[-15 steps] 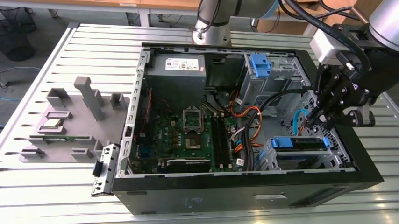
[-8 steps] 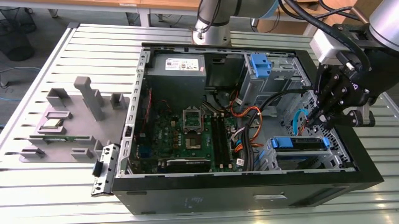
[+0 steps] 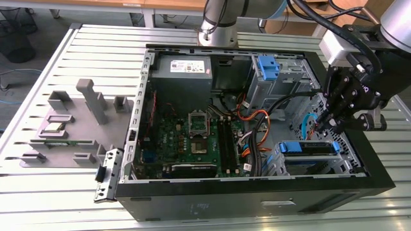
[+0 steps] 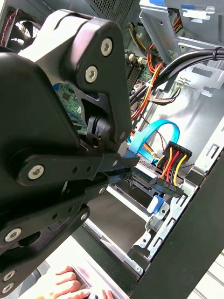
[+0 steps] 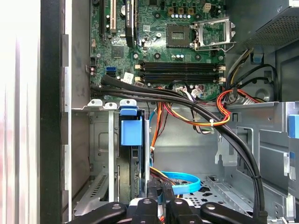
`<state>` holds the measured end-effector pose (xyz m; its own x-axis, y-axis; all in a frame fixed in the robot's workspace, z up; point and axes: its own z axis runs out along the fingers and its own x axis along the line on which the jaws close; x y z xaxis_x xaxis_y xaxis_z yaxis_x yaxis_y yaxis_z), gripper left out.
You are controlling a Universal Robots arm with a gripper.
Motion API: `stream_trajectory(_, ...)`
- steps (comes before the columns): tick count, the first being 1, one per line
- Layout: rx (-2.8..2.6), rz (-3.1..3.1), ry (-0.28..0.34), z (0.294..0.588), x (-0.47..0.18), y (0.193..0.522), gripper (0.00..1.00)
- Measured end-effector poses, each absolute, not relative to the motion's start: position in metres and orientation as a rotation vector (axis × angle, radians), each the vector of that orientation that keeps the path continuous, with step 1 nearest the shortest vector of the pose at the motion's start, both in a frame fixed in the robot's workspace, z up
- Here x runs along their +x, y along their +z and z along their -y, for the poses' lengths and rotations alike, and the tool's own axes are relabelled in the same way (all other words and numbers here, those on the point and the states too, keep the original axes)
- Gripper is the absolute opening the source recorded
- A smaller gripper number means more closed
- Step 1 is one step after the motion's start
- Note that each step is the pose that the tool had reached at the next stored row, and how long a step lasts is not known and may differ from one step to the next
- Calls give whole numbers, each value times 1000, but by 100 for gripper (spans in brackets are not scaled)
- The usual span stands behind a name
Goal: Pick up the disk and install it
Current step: 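Insert the first disk wire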
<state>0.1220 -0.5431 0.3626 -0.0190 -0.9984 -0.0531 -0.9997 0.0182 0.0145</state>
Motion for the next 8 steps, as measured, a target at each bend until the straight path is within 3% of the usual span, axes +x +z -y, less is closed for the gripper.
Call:
stream_trajectory(2, -2181, -2222, 74, 543, 122, 363, 17)
stream_trajectory(3, -2181, -2222, 74, 543, 122, 363, 24)
stream_trajectory(8, -2196, -2239, 112, 543, 126, 362, 24)
